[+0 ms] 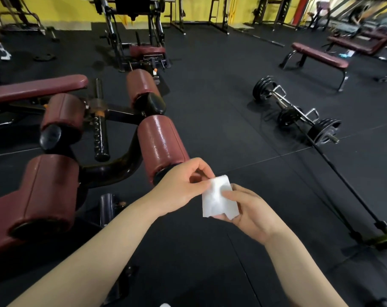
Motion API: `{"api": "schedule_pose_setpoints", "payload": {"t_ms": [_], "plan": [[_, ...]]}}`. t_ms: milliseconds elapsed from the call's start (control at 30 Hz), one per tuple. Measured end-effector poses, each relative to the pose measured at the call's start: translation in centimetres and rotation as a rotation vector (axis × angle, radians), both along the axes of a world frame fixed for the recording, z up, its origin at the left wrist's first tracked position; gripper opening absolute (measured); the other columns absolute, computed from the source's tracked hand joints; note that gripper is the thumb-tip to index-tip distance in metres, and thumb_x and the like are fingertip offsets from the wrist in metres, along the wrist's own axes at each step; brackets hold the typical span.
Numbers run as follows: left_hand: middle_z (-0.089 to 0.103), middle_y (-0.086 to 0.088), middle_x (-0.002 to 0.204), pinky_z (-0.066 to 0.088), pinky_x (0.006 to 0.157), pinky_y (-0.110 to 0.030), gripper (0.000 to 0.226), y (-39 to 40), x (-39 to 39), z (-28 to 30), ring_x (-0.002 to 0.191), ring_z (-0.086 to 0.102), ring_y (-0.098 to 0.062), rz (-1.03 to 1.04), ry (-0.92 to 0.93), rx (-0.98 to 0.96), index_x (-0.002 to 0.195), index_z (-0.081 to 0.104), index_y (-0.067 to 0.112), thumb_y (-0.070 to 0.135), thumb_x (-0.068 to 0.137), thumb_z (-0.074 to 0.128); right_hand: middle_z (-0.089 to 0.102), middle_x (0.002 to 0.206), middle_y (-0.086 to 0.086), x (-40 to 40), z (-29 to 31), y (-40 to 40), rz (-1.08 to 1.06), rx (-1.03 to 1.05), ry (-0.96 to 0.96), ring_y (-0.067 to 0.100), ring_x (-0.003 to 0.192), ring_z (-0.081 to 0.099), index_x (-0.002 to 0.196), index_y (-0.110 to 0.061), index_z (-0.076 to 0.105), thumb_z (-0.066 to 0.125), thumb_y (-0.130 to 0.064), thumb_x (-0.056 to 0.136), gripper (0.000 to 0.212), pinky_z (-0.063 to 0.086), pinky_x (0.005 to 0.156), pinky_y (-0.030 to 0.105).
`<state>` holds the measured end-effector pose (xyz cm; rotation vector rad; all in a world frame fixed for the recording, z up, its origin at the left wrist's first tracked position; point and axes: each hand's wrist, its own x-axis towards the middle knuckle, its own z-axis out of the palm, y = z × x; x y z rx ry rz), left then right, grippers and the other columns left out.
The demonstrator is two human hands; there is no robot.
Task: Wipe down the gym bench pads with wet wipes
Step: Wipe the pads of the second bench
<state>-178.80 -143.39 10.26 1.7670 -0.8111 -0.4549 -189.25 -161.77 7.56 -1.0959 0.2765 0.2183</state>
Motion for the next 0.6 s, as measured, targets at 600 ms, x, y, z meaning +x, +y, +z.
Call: {"api": "schedule_pose_setpoints", "payload": {"t_ms": [600], "plan": [[0.063, 0.024, 0.096, 0.041, 0.078, -0.008, 0.022, 2.9, 9.0, 1.0, 0.093, 0.058, 0.003, 0.489, -0.340, 0.202, 0.096, 0.062, 0.036, 0.015, 0.094, 0.055, 0.074, 0.086, -0.001, 19.7, 1.0, -2.5, -0.135, -0.538, -0.179, 0.010, 0.075, 0.067, 0.084, -0.022, 0.069, 0.073, -0.029, 0.076, 0.011, 0.054, 0.065, 0.026]]}}
